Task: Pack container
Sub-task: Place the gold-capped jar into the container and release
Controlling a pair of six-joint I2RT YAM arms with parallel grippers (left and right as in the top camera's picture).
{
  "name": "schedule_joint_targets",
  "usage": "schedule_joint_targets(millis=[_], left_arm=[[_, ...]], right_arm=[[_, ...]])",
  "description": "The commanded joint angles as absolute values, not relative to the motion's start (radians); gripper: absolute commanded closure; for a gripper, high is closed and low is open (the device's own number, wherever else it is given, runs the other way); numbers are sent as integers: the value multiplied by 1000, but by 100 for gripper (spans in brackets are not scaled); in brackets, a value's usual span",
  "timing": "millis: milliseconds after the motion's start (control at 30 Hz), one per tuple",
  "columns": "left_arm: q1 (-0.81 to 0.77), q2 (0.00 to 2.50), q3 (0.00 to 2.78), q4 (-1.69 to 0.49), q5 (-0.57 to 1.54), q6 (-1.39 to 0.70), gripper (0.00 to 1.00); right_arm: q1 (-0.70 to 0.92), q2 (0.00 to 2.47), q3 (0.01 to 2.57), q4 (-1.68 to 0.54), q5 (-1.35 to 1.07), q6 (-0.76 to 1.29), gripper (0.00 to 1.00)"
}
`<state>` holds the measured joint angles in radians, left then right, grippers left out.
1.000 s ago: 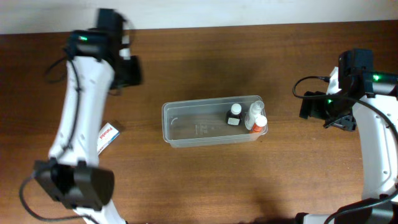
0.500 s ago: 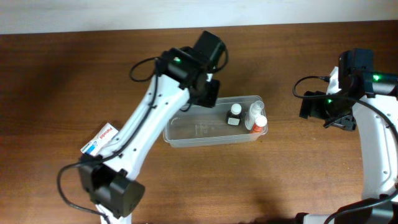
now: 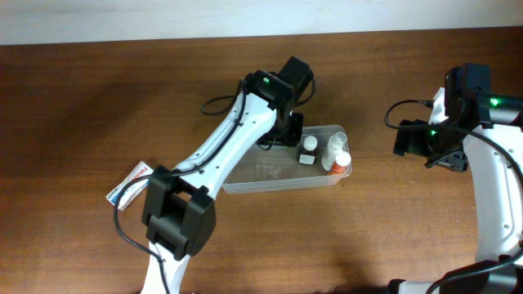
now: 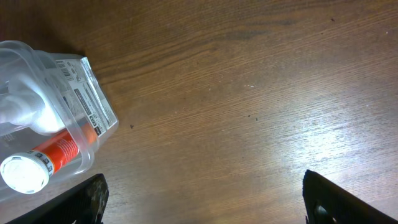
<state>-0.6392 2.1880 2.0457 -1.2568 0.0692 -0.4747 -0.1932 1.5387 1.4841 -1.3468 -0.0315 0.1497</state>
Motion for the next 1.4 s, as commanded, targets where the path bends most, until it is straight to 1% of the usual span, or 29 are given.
schedule_joint_targets(millis=[0,367,667,767,800,833,900,1100,1367], left_arm=[[-661,2226,2046,-1240,90,-508,71],[-693,2333,2046,-1203,90,-508,71],[-693,2342,2046,-1185,89,-508,71],[-693,2342,2046,-1186,90,-508,66],[-693,2342,2046,-1187,90,-508,57],[-693,2342,2046,-1188,89,-508,51],[-693,2342,2046,-1189,90,-508,44],[-693,2342,2046,-1193,89,-508,41],[-693,2337,2059,-1221,47,-492,41]], right_arm=[[-197,1542,1479,-1347,-41,143,8],[-197,1542,1479,-1351,-41,143,8],[-197,1542,1479,-1351,-45,143,8],[-197,1542,1479,-1351,-45,143,8],[-197,1542,1479,-1351,-45,143,8],[-197,1542,1479,-1351,-45,143,8],[-197,1542,1479,-1352,-45,143,8],[-197,1542,1479,-1351,-45,143,8],[-197,1542,1479,-1351,-45,143,8]])
